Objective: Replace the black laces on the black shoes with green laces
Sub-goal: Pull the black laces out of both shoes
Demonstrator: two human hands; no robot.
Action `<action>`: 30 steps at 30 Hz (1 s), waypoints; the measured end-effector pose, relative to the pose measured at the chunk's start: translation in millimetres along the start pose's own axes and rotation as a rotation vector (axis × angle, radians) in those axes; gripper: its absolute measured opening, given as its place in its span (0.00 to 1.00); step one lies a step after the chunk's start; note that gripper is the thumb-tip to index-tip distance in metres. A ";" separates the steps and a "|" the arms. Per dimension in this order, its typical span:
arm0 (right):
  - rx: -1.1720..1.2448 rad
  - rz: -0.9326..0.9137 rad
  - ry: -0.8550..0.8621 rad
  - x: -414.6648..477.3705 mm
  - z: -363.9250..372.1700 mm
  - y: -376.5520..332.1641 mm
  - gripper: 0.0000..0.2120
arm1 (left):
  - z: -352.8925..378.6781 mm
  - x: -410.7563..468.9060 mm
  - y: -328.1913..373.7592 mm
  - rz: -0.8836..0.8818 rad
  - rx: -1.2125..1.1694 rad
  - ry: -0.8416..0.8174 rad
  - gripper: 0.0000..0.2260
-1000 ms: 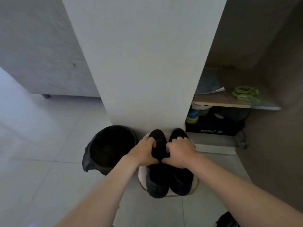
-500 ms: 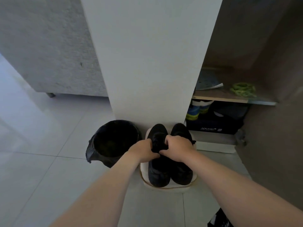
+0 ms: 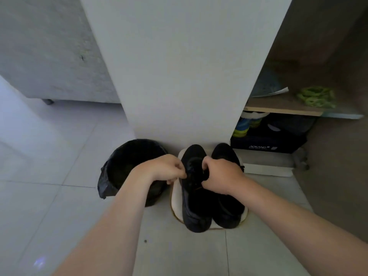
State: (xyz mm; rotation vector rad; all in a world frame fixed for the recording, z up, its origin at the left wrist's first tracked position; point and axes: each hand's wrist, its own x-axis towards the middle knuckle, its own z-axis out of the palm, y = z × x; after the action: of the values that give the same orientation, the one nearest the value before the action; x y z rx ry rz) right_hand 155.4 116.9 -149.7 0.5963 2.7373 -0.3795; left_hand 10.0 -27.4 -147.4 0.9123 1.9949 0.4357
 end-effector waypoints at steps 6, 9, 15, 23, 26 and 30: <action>-0.267 -0.168 0.343 -5.5 26.0 -11.5 0.07 | 20.0 -13.5 -4.2 0.134 -0.002 0.487 0.07; -0.052 -0.078 0.288 -15.0 26.4 -13.0 0.09 | 28.5 -31.9 1.2 0.094 -0.142 0.437 0.13; 0.432 0.181 0.294 -9.5 11.4 -13.8 0.08 | 42.7 -45.4 4.9 -0.082 -0.205 0.053 0.13; 0.589 0.458 0.318 16.5 -3.1 17.3 0.10 | 47.0 -11.5 17.2 -0.040 -0.196 0.148 0.08; 0.605 0.509 0.319 3.8 -8.6 28.8 0.13 | 41.8 -8.1 25.2 -0.035 -0.117 0.149 0.06; 0.270 0.055 0.402 -14.6 -5.6 22.3 0.25 | 40.0 -7.1 25.9 -0.003 -0.005 0.180 0.04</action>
State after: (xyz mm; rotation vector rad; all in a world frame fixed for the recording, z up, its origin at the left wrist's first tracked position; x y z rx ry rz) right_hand 176.4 133.1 -143.6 0.9022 3.0630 -0.6894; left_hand 57.0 -16.9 -150.0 0.8935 2.1568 0.5368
